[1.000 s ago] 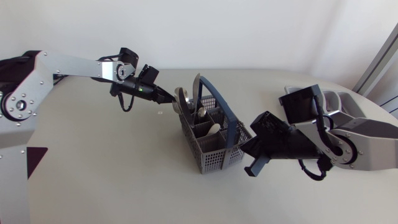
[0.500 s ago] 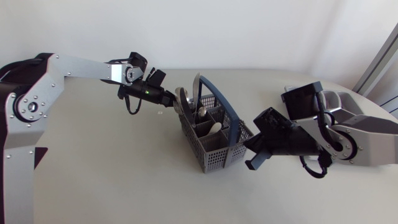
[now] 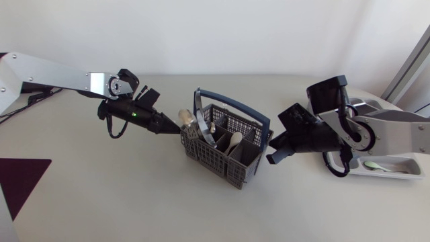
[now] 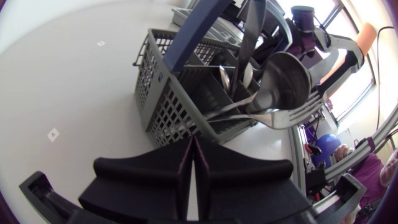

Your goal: Sort the cutlery from the basket into the organizer compartments.

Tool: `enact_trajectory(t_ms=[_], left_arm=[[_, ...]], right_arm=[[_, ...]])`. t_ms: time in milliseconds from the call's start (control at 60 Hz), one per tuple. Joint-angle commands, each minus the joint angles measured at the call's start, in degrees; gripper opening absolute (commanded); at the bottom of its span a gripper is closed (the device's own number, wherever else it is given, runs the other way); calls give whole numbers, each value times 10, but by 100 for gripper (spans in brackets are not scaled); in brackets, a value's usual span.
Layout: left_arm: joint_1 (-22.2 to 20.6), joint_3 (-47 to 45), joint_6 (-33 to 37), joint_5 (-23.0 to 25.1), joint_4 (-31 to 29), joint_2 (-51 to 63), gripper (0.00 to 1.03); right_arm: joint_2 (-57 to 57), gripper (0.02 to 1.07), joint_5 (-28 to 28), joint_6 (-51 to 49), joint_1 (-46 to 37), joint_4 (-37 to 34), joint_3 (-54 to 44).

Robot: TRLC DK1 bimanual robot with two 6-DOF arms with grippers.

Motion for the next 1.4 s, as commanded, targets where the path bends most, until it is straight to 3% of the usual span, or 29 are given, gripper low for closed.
enact_trajectory(t_ms=[0, 300, 533, 800, 1383], left_arm=[[-8, -41, 38, 25, -21, -34, 3], [2, -149, 62, 23, -17, -126, 3], [32, -151, 54, 18, -18, -149, 3], [-19, -171, 42, -8, -16, -156, 3], [-3, -217, 69, -11, -16, -188, 3]], right_arm=[[23, 8, -6, 9, -8, 17, 34], [63, 8, -32, 5, -33, 14, 84], [10, 8, -45, -7, -65, -8, 39], [-22, 8, -55, -9, -48, -23, -5], [105, 8, -70, 23, 10, -35, 137]])
